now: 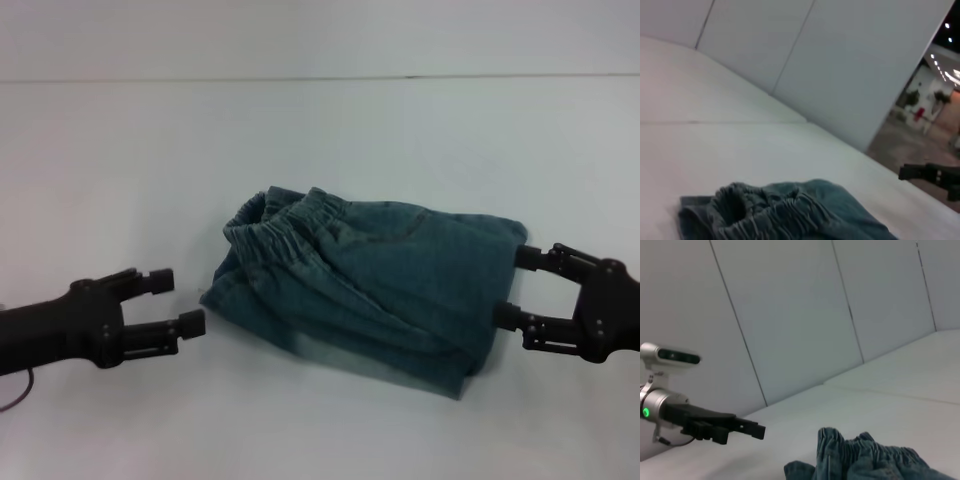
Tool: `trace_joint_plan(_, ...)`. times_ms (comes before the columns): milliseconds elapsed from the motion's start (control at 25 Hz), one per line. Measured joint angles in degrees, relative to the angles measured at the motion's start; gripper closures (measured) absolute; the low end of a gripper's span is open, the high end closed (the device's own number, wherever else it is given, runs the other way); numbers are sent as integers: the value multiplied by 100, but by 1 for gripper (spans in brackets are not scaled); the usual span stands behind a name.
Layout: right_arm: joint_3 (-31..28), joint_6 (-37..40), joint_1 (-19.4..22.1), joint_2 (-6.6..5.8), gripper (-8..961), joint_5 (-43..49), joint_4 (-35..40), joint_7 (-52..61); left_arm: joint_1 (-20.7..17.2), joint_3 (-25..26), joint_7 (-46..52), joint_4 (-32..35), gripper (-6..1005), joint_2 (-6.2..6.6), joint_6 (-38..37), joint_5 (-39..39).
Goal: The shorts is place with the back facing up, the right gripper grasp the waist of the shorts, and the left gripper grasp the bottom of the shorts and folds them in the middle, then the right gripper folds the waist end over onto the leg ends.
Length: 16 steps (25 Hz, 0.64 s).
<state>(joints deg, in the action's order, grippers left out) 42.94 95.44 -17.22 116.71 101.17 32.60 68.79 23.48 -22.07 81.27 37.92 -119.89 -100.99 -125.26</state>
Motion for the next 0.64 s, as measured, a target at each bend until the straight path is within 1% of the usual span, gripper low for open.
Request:
trace_joint_plan(160, 18, -41, -59, 0, -6, 72, -11, 20, 122, -108, 130, 13, 62, 38, 13, -96)
trace_joint_plan(640, 32, -53, -104, 0, -6, 188, -17, 21, 263, -137, 189, 21, 62, 64, 100, -104)
